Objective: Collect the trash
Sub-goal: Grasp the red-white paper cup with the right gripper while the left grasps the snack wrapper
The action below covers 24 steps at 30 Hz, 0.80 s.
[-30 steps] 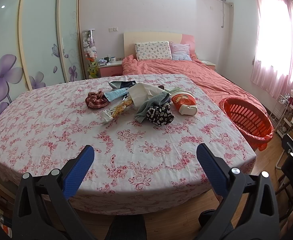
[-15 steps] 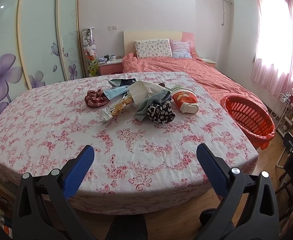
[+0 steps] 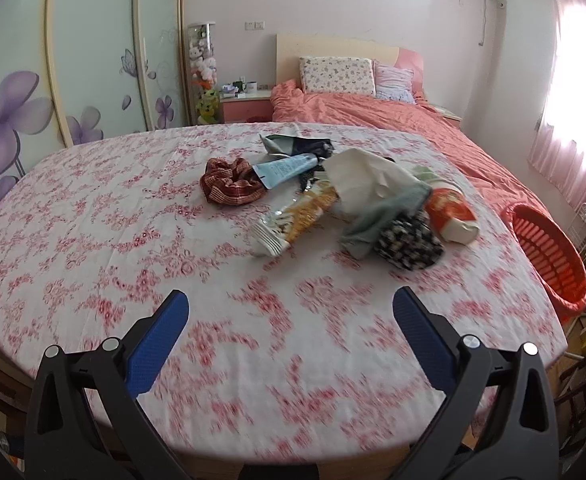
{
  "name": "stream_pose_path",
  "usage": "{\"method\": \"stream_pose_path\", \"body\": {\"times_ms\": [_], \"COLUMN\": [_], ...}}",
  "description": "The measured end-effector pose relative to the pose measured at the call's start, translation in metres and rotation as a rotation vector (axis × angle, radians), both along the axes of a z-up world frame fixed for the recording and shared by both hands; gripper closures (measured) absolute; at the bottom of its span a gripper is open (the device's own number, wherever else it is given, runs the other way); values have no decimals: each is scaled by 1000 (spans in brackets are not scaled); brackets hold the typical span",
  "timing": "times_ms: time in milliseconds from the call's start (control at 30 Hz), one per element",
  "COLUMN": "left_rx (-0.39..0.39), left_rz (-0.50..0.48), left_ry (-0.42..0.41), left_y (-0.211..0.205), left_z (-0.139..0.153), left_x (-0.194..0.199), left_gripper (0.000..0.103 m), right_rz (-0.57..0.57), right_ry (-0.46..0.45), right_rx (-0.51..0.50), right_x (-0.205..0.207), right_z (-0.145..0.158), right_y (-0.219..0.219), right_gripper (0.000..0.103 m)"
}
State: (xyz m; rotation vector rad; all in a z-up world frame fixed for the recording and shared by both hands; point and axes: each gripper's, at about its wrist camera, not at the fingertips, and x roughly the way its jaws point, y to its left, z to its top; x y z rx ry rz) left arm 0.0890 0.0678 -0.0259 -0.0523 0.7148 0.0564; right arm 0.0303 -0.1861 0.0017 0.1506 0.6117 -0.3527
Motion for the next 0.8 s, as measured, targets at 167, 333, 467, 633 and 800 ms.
{"method": "stream_pose_path", "body": {"times_ms": [167, 333, 467, 633, 800], "left_rx": [3, -8, -51, -51, -26], "left_rz": [-13, -57, -78, -112, -150], "left_ry": [15, 65, 119, 132, 155], "left_y": [22, 30, 34, 30, 20], "left_z": [-5, -19, -29, -35, -40], "left_x": [37, 73, 95, 107, 119], "left_gripper": [2, 2, 2, 2, 12], "right_rz": [59, 150, 204, 242, 258], "right_ry": [18, 52, 88, 147, 210], "right_rx": [57, 53, 79, 136, 188], "right_x": [47, 100, 141, 179, 202], "right_z": [-8, -19, -31, -53, -70], "right_y": [8, 28, 39, 48, 50], "right_gripper": [4, 4, 4, 6, 16]}}
